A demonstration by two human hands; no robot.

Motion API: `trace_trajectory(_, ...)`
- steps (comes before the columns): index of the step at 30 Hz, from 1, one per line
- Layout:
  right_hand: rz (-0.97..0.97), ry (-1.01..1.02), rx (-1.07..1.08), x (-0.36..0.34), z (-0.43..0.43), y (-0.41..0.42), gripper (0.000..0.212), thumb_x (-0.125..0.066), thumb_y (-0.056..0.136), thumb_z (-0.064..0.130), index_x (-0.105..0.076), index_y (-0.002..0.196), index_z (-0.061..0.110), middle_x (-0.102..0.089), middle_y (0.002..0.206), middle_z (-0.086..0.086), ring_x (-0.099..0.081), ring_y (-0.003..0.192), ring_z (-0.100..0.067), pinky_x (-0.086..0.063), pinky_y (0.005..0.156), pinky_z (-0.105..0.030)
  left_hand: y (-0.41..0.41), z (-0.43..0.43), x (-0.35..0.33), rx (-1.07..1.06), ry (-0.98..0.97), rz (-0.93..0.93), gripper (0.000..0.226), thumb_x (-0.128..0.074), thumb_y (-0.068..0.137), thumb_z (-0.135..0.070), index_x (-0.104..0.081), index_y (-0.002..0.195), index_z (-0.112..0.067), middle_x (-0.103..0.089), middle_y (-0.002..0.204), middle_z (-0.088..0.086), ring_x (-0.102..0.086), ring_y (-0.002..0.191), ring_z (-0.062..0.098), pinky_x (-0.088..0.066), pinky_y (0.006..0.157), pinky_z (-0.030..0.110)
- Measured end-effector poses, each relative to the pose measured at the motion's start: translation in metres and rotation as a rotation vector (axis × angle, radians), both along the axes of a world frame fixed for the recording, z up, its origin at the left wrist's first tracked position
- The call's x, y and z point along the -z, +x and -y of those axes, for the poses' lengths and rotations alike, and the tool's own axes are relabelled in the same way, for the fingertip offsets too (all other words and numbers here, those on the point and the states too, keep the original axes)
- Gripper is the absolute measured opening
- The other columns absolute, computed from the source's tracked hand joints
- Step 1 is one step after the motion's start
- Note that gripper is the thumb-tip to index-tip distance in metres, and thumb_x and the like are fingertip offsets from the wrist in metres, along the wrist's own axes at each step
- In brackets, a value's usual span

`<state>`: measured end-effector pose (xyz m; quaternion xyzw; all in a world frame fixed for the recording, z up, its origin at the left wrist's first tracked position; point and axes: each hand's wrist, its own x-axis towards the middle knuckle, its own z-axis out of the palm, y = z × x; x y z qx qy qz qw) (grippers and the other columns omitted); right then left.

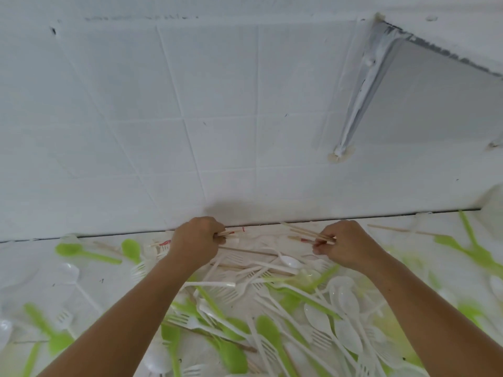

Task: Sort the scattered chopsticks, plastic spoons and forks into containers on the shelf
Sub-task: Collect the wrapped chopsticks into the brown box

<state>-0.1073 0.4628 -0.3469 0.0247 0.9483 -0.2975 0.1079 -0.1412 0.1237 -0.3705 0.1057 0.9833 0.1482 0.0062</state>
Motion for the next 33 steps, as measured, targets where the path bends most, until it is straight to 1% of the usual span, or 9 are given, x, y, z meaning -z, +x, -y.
trace_trajectory(7, -0.15, -0.134, -0.131, -0.026, 0.052, -0.006, 0.013, -0.072, 0.095, 0.029, -0.078, 0.085, 0.023, -0.063, 0.078, -0.003, -0.059, 0.077, -0.009, -0.043, 0.072, -0.026, 0.012, 0.015, -0.054, -0.131, 0.644, -0.072, 0.025, -0.086, 0.08, -0.014, -0.079, 0.085, -0.037, -0.069, 0.091, -0.005, -0.065, 0.085, 0.005, -0.048, 0.081, 0.017)
trace_trajectory(10, -0.092, 0.019, -0.217, -0.011, 0.085, -0.016, 0.018, -0.073, 0.089, 0.036, -0.072, 0.076, 0.024, -0.065, 0.076, 0.005, -0.061, 0.074, -0.015, -0.052, 0.073, -0.032, 0.021, 0.022, -0.082, -0.137, 0.972, -0.074, 0.006, -0.074, 0.09, -0.003, -0.077, 0.09, -0.008, -0.077, 0.095, -0.001, -0.074, 0.094, 0.007, -0.05, 0.088, 0.021)
trace_trajectory(13, -0.05, 0.237, -0.342, 0.007, 0.114, -0.019, 0.021, -0.067, 0.088, 0.046, -0.072, 0.081, 0.027, -0.069, 0.084, 0.005, -0.064, 0.086, -0.021, -0.051, 0.073, -0.032, 0.025, 0.033, -0.095, -0.137, 0.985, -0.198, 0.022, -0.061, 0.103, -0.017, -0.075, 0.088, -0.025, -0.077, 0.087, -0.007, -0.072, 0.098, 0.015, -0.051, 0.082, 0.033)
trace_trajectory(16, -0.03, 0.296, -0.383, 0.014, 0.13, -0.017, 0.024, -0.064, 0.09, 0.047, -0.075, 0.089, 0.026, -0.068, 0.092, 0.003, -0.063, 0.092, -0.023, -0.051, 0.077, -0.034, 0.027, 0.041, -0.092, -0.131, 1.004, -0.132, 0.02, -0.052, 0.107, -0.029, -0.066, 0.095, -0.035, -0.061, 0.074, -0.009, -0.057, 0.059, 0.017, -0.05, 0.057, 0.031)
trace_trajectory(20, -0.032, 0.304, -0.369, 0.011, 0.121, -0.02, 0.021, -0.063, 0.09, 0.035, -0.061, 0.072, 0.026, -0.056, 0.08, 0.007, -0.059, 0.085, -0.022, -0.043, 0.069, -0.03, 0.029, 0.047, -0.072, -0.083, 0.696, 0.028, 0.023, -0.06, 0.102, -0.044, -0.059, 0.09, -0.024, -0.052, 0.065, -0.015, -0.046, 0.055, 0.002, -0.04, 0.06, 0.027)
trace_trajectory(24, -0.009, 0.282, -0.247, 0.008, 0.081, -0.011, 0.026, -0.06, 0.085, 0.031, -0.052, 0.062, 0.022, -0.052, 0.067, 0.007, -0.055, 0.077, -0.021, -0.045, 0.067, -0.029, 0.033, 0.035, -0.047, -0.059, 0.487, 0.174, 0.015, -0.081, 0.086, -0.031, -0.068, 0.083, -0.025, -0.056, 0.058, -0.011, -0.05, 0.053, 0.005, -0.046, 0.059, 0.025)
trace_trajectory(26, 0.001, 0.29, -0.172, 0.009, 0.058, -0.004, 0.018, -0.057, 0.078, 0.031, -0.056, 0.064, 0.021, -0.056, 0.069, 0.005, -0.058, 0.074, -0.022, -0.047, 0.064, -0.029, 0.026, 0.022, -0.032, 0.071, 0.207, 0.153, 0.003, -0.074, 0.09, -0.035, -0.075, 0.091, -0.033, -0.067, 0.08, -0.013, -0.064, 0.075, 0.008, -0.053, 0.071, 0.03)
trace_trajectory(29, 0.058, 0.319, -0.103, 0.008, 0.034, 0.009, 0.007, -0.055, 0.072, 0.028, -0.062, 0.073, 0.027, -0.06, 0.074, 0.004, -0.061, 0.072, -0.024, -0.046, 0.06, -0.029, 0.016, 0.0, -0.01, 0.293, -0.14, 0.167, 0.022, -0.062, 0.097, -0.031, -0.075, 0.115, -0.036, -0.061, 0.108, -0.011, -0.063, 0.104, 0.017, -0.052, 0.085, 0.035)
trace_trajectory(33, 0.121, 0.401, -0.111, 0.007, 0.016, 0.028, 0.018, -0.058, 0.074, 0.024, -0.065, 0.09, 0.03, -0.058, 0.078, 0.005, -0.062, 0.072, -0.022, -0.048, 0.06, -0.029, 0.017, -0.016, 0.003, 0.4, -0.24, 0.266, 0.031, -0.059, 0.098, -0.048, -0.071, 0.126, -0.039, -0.061, 0.116, -0.011, -0.06, 0.111, 0.017, -0.051, 0.087, 0.037)
